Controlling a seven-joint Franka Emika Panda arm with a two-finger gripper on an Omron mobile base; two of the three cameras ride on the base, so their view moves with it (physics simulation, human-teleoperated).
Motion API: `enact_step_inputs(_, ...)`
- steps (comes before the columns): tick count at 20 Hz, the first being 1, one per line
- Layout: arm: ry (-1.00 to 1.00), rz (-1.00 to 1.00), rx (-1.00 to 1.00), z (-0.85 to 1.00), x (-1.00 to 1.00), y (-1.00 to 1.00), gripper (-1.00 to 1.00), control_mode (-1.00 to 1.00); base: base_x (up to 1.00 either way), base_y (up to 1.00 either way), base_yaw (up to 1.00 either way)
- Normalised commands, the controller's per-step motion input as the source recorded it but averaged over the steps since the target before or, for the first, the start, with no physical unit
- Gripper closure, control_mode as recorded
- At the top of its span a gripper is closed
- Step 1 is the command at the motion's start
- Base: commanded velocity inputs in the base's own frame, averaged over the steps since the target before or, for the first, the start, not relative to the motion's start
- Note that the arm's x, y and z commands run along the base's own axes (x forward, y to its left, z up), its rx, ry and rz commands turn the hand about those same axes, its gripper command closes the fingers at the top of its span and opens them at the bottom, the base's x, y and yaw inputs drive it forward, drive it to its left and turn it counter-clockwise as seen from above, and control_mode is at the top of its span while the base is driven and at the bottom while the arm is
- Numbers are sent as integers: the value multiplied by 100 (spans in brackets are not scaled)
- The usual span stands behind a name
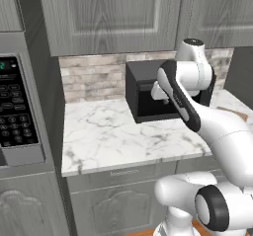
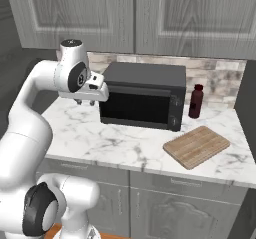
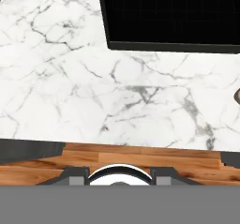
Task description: Open the drawer on the right and place the cutting tools on the cutting board.
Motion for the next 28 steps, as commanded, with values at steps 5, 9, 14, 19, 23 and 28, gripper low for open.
enact_step_inputs(5, 2, -1, 0, -4, 0, -5, -100, -100, 0, 0, 0)
enact_step_inputs(9, 2, -5, 1, -11, 0, -18, -100, -100, 0, 0, 0)
enact_step_inputs(14, 1, -21, 15, -24, -27, -76, -100, -100, 0, 0, 0)
enact_step_inputs(19, 0, -26, 21, -38, -65, -99, -100, -100, 0, 0, 0)
enact_step_inputs(23, -3, -28, 21, -46, -79, -94, -100, -100, 0, 0, 0)
enact_step_inputs(28, 0, -31, 23, -40, -51, -86, -100, -100, 0, 0, 0)
